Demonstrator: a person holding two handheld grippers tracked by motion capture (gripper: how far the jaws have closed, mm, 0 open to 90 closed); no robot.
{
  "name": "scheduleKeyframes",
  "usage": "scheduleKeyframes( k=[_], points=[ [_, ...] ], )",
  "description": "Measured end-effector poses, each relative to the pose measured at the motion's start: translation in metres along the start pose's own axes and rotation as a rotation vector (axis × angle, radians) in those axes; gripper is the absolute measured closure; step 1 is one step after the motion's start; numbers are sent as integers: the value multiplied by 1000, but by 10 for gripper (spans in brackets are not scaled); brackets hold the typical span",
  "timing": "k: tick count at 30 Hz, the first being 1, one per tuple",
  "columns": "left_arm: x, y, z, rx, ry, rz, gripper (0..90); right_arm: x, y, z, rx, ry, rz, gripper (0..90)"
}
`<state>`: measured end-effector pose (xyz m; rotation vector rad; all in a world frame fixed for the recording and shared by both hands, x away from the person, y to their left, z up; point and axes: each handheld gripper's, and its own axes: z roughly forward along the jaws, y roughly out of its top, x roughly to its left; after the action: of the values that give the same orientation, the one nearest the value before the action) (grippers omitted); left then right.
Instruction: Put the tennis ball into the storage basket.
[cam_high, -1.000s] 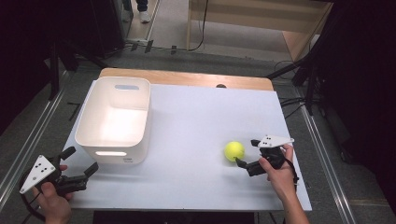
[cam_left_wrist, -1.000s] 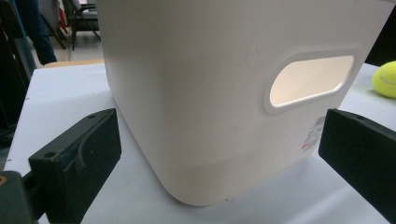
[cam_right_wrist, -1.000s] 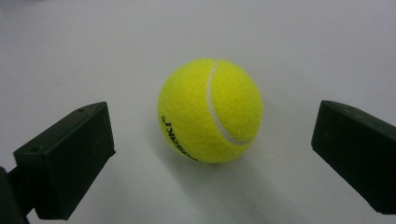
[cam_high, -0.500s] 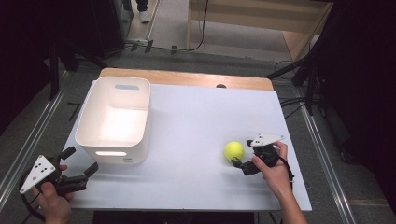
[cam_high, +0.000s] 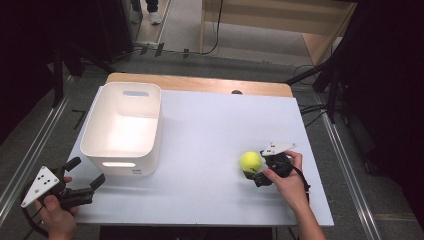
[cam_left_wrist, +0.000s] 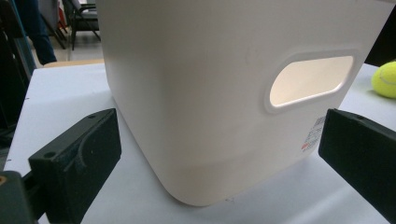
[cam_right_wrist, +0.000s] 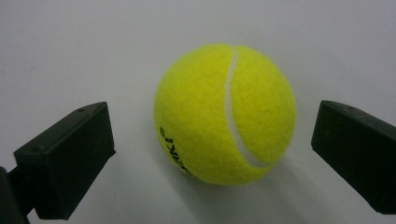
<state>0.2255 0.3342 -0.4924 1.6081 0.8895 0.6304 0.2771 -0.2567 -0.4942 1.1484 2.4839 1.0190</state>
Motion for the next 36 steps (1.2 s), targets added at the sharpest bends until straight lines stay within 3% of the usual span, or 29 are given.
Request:
scheduleKeyframes(
  k=[24,26,36],
  points=[
    [0,0,0,-1,-1,-3,0,3,7,15,30,-11,7,0],
    [0,0,0,1,-5,-3,0,3,8,16,21,-22,0,64],
    [0,0,0,2,-6,-2,0,3,8,21,37,-42,-5,70]
  ],
)
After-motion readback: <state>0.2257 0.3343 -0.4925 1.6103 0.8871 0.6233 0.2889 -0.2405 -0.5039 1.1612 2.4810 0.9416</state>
